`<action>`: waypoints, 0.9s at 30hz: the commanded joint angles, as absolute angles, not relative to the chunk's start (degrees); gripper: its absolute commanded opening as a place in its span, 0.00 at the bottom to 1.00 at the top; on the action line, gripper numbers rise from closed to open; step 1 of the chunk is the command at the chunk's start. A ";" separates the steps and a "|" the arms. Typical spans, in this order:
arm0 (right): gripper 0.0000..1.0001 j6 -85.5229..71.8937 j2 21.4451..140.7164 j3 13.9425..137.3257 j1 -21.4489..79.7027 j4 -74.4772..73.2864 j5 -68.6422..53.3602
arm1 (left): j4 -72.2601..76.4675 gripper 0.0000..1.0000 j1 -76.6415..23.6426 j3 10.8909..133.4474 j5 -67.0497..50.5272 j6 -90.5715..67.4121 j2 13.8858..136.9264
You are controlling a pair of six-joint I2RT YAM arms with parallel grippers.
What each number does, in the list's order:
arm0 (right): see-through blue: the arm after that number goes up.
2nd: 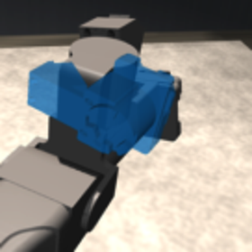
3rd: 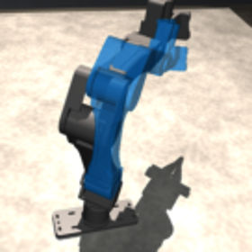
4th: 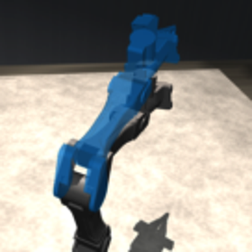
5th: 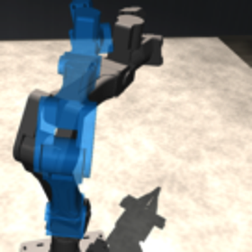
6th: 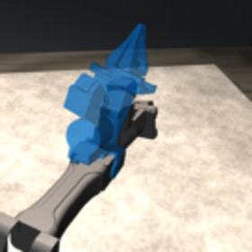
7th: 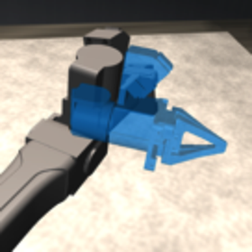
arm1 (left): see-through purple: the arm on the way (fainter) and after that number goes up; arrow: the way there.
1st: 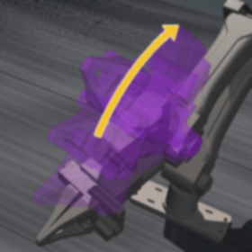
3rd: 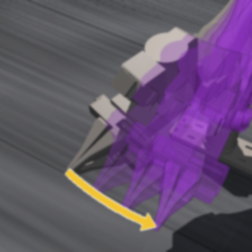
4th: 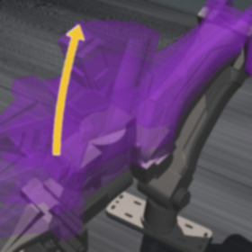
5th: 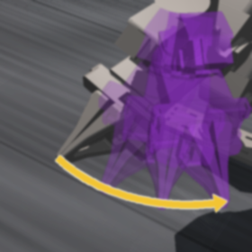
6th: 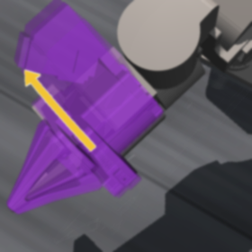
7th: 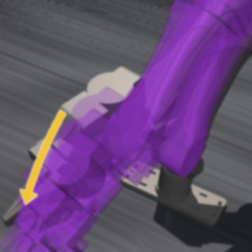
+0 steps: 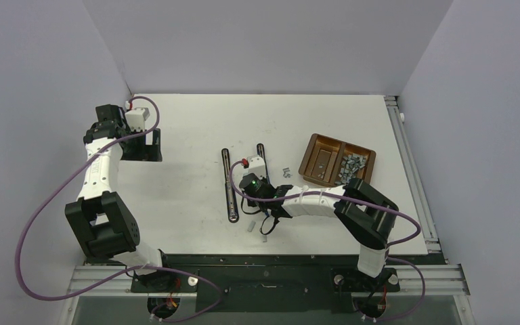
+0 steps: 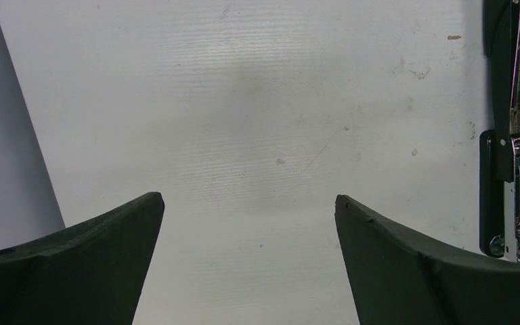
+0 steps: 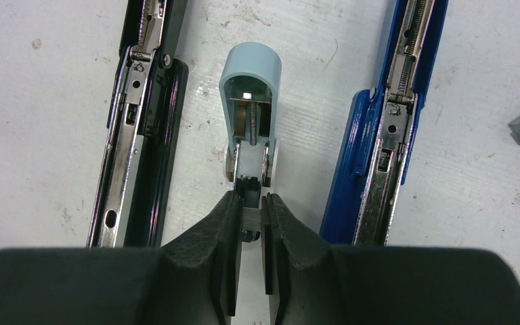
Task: Load the staples into the stapler
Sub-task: Install the staple into the stapler.
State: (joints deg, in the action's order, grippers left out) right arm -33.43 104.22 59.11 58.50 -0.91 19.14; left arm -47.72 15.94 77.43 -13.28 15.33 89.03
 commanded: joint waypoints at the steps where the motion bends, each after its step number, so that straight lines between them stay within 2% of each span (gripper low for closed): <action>1: 0.08 -33.09 102.65 61.15 58.78 0.18 20.28 | -46.23 0.96 16.44 77.53 -13.23 15.64 86.56; 27: 0.09 -34.70 101.10 61.26 59.14 0.18 22.79 | -46.21 0.96 16.46 77.60 -14.28 15.72 87.35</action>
State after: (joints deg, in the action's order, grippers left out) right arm -33.30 104.09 59.90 58.59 -0.93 19.55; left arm -47.72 15.94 77.12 -13.32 15.44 88.92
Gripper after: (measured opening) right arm 0.145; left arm 0.962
